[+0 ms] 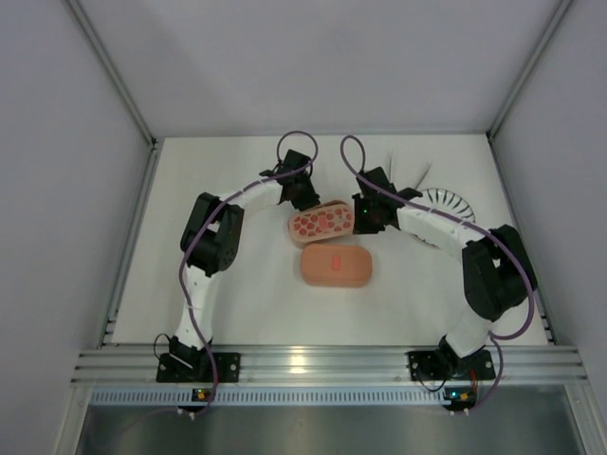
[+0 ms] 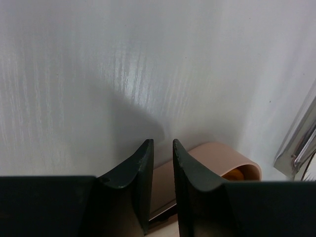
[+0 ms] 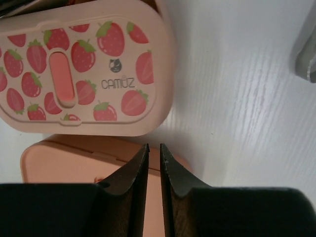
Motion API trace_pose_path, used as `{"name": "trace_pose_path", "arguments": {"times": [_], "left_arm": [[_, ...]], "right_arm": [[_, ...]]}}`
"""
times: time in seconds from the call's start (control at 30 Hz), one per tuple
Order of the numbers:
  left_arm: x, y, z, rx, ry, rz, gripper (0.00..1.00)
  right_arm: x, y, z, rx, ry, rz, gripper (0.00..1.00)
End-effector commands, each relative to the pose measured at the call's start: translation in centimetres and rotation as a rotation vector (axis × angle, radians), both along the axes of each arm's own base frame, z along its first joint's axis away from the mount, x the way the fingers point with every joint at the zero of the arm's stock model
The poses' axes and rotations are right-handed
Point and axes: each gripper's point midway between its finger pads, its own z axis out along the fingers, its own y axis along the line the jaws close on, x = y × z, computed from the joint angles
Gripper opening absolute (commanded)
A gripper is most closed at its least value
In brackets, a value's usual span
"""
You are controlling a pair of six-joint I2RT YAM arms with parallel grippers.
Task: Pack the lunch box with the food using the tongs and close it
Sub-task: Close the box lid on the packing box.
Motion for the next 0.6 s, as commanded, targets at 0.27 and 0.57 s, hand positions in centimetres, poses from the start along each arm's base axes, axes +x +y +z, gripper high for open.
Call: {"name": "trace_pose_path", "arguments": {"times": [0.27, 0.57], "left_arm": [[0.9, -2.0, 1.6, -0.057, -0.057, -0.062, 0.28], [0.9, -2.3, 1.7, -0.064, -0.06, -0.076, 0.29]], "right_arm": [[-0.2, 3.8, 1.1, 0.06, -0.034, 0.064, 0.14], [0.4, 4.3, 0.2, 0.044, -0.019, 0.075, 0.14]]}}
